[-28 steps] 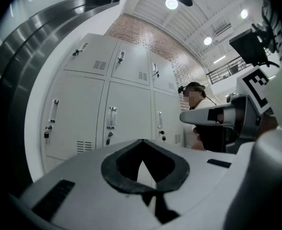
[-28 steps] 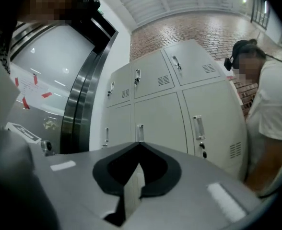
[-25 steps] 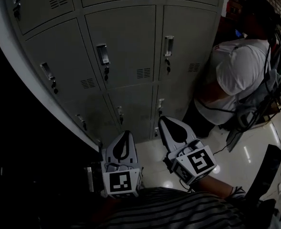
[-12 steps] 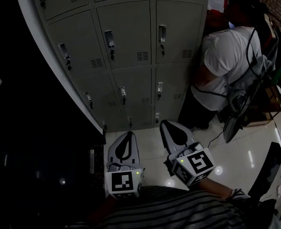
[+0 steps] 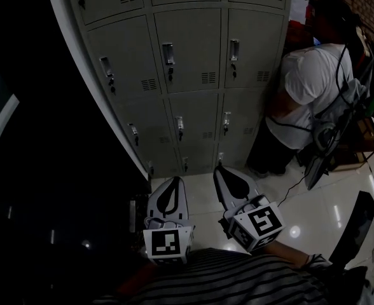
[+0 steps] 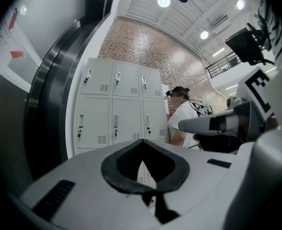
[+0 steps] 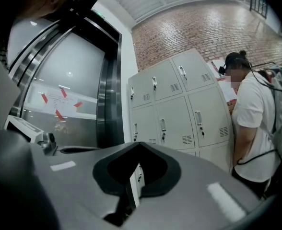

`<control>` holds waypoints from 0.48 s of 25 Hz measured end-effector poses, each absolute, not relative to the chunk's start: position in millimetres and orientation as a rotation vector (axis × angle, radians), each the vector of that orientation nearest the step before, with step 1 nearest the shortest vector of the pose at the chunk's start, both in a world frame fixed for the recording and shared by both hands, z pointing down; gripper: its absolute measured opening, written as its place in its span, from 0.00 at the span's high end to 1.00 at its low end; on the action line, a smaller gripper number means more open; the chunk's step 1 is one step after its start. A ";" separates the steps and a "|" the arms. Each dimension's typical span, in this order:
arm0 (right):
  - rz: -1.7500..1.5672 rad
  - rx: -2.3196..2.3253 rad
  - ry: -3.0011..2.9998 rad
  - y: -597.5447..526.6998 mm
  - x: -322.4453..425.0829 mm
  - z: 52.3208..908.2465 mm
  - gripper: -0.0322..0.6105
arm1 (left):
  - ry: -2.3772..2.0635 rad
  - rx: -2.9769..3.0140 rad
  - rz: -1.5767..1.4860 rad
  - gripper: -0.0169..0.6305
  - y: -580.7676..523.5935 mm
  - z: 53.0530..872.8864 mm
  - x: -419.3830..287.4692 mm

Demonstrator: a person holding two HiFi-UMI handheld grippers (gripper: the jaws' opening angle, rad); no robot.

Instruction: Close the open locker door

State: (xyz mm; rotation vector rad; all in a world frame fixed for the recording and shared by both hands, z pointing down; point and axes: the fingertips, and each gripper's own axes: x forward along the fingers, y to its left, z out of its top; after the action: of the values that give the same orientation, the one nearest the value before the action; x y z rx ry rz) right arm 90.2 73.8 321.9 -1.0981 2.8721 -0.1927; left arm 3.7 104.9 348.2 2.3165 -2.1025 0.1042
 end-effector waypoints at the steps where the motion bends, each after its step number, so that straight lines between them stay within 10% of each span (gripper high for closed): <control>1: -0.192 -1.098 2.875 76.6 84.2 321.2 0.95 | -2.096 2.319 0.104 0.97 106.8 348.4 -0.8; 12: -0.165 -1.144 2.883 88.7 54.5 323.2 0.95 | -2.040 2.386 0.088 0.97 112.7 347.9 -21.9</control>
State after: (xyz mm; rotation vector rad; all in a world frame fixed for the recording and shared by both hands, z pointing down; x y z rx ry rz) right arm 54.5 88.7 323.2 -1.1440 2.8834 -0.1650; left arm -21.9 112.7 347.9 2.3863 -2.0400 0.0881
